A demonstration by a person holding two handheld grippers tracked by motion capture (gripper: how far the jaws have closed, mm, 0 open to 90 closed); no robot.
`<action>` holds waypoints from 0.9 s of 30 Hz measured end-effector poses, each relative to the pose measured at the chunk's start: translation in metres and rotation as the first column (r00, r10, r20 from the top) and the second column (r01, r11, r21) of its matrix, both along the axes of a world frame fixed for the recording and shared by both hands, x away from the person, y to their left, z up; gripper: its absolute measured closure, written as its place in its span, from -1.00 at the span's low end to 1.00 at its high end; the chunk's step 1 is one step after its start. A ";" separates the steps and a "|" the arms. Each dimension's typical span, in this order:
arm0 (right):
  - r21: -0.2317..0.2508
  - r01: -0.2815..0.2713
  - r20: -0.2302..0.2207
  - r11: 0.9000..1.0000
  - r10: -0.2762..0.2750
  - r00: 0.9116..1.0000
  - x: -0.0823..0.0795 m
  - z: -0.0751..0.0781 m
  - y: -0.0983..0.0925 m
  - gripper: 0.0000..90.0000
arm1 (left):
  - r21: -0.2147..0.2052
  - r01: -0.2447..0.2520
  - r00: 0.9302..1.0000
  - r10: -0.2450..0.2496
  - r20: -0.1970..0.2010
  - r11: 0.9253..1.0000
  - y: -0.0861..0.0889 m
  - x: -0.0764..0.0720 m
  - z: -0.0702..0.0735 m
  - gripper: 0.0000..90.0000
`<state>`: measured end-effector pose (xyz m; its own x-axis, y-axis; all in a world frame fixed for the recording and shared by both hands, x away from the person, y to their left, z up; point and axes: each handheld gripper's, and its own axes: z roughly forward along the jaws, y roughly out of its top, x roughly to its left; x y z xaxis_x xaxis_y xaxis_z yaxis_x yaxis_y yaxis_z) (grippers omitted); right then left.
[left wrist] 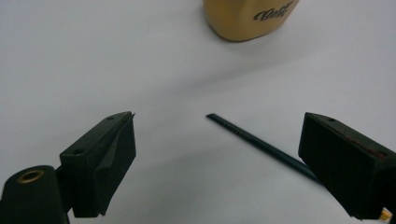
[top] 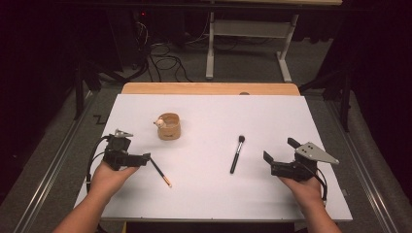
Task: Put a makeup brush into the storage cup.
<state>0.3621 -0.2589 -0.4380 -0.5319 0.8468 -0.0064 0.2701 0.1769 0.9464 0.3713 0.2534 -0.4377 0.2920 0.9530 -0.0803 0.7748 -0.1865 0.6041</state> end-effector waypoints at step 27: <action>0.018 -0.025 0.016 1.000 0.025 1.000 -0.005 0.004 0.000 -0.97 | -0.016 -0.018 0.942 0.012 -0.337 1.000 -0.008 0.014 -0.008 -0.46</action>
